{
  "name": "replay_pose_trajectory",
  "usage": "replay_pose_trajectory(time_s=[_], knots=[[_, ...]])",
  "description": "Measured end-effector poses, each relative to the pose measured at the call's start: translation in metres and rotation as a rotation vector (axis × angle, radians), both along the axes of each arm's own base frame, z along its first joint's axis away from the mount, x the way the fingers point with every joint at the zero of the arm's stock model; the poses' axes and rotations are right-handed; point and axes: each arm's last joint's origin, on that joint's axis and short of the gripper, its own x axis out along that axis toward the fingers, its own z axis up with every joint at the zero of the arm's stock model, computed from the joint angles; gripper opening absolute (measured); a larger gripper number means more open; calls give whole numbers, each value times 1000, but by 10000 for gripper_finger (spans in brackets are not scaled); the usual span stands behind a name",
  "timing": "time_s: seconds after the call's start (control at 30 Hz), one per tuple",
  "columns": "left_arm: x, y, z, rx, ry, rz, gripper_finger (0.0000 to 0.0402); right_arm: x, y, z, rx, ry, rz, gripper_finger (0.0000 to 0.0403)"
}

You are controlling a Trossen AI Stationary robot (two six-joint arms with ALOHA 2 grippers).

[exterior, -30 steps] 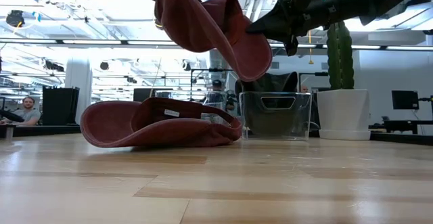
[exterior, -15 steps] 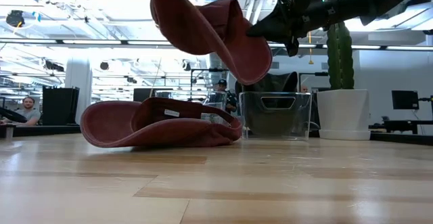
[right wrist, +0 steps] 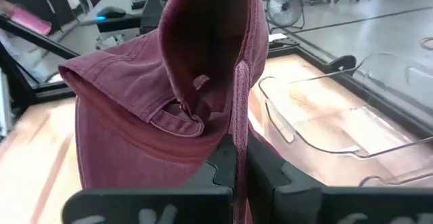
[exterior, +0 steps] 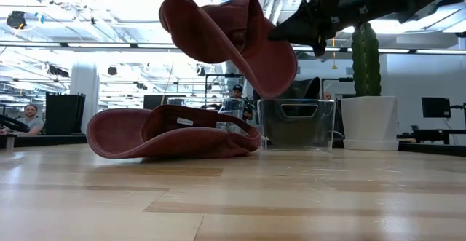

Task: Pick & Place hat
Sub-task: Put the red cap into the left transparent bin

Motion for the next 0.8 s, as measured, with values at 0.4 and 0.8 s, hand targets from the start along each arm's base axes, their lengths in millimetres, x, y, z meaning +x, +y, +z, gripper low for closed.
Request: replay_pose_trajectory(time_s=[0.4,0.8], knots=[[-15,2,-17,-363,132,-501,121,-5,33,0,-76,7,7,2],[-7,29,-24,-415,167,-390,121,-16,61,-5,-197,64,-61,2]])
